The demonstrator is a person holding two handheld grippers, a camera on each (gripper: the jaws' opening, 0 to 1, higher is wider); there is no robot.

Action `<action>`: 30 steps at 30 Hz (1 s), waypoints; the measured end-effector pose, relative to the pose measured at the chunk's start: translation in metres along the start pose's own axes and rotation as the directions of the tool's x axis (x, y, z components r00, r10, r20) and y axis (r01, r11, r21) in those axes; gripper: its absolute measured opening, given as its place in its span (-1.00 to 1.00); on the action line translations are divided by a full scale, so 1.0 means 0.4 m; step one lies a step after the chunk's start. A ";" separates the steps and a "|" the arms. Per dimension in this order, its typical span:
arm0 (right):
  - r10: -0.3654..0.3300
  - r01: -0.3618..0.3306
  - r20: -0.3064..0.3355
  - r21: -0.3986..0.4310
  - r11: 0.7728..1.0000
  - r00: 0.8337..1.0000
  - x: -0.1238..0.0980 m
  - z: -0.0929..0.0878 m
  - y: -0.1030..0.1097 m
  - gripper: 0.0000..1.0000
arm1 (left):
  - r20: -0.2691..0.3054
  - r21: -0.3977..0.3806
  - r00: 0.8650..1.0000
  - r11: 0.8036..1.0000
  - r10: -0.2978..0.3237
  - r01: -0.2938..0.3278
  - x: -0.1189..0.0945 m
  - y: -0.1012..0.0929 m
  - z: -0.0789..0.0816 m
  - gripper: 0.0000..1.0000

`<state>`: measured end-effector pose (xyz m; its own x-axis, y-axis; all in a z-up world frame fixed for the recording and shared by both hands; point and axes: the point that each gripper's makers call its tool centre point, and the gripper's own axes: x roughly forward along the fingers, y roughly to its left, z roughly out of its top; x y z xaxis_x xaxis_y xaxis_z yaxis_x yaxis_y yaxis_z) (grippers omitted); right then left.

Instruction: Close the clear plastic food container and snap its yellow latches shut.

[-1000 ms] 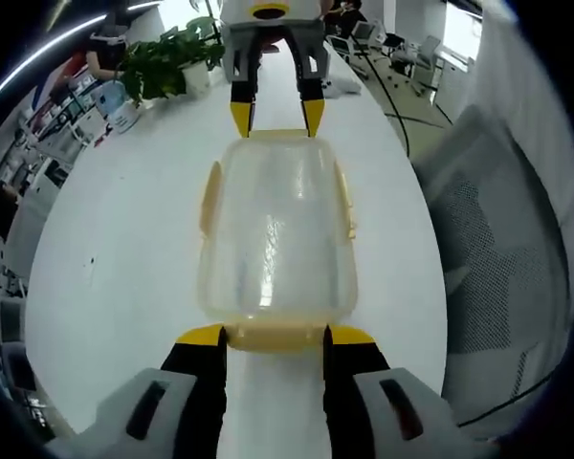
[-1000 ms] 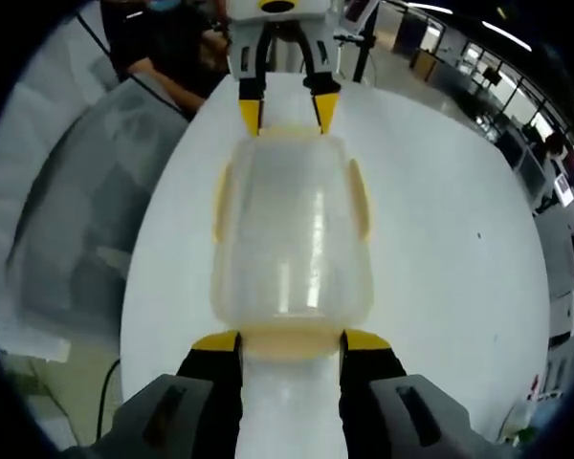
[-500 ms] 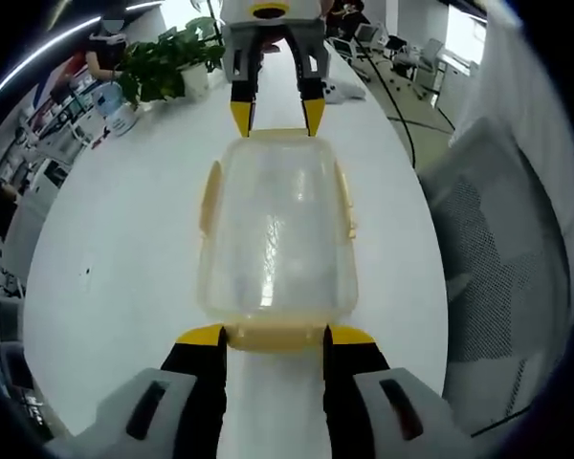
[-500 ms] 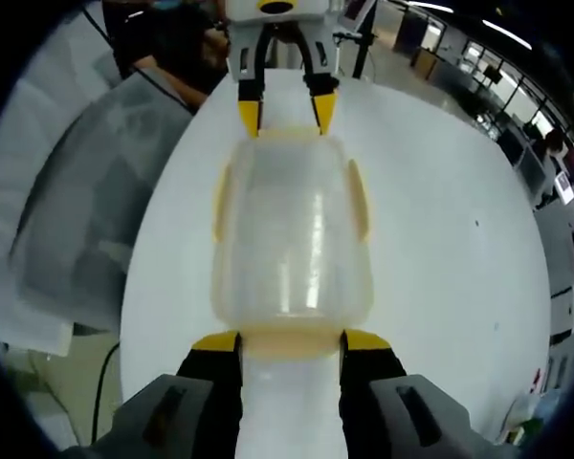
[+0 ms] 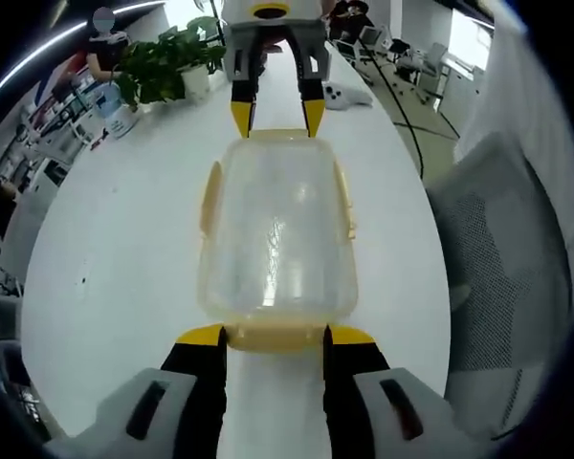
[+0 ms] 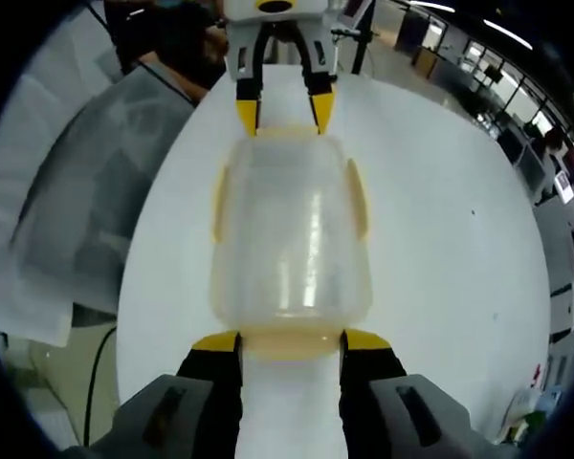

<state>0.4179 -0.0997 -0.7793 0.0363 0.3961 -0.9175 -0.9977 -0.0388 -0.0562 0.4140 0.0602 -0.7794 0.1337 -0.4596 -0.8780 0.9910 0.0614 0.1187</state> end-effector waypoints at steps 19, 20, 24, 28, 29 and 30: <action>0.024 -0.024 -0.007 0.008 1.000 1.000 0.004 -0.041 0.004 -0.24 | 0.005 -0.006 1.000 1.000 -0.013 0.013 0.032 -0.006 0.026 -0.23; 0.025 -0.025 -0.006 0.010 1.000 1.000 0.005 -0.041 0.004 -0.24 | 0.005 -0.007 1.000 1.000 -0.014 0.014 0.033 -0.006 0.025 -0.23; 0.032 -0.032 -0.011 0.016 0.999 0.999 0.014 -0.048 0.004 -0.24 | 0.004 -0.008 1.000 1.000 -0.021 0.021 0.041 -0.006 0.024 -0.23; 0.029 -0.028 -0.011 0.021 0.999 1.000 0.020 -0.057 0.001 -0.24 | 0.014 -0.011 1.000 1.000 -0.021 0.021 0.047 -0.004 0.025 -0.23; 0.028 -0.028 -0.011 0.023 0.999 1.000 0.021 -0.058 -0.001 -0.24 | 0.016 -0.011 1.000 1.000 -0.021 0.021 0.049 -0.003 0.025 -0.23; 0.030 -0.029 -0.011 0.024 0.999 1.000 0.024 -0.060 -0.001 -0.24 | 0.016 -0.012 1.000 1.000 -0.023 0.023 0.050 -0.003 0.025 -0.23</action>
<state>0.4200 -0.1179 -0.7976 0.0073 0.3850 -0.9229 -0.9994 -0.0285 -0.0198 0.4154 0.0420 -0.7925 0.1113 -0.4748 -0.8730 0.9937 0.0614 0.0933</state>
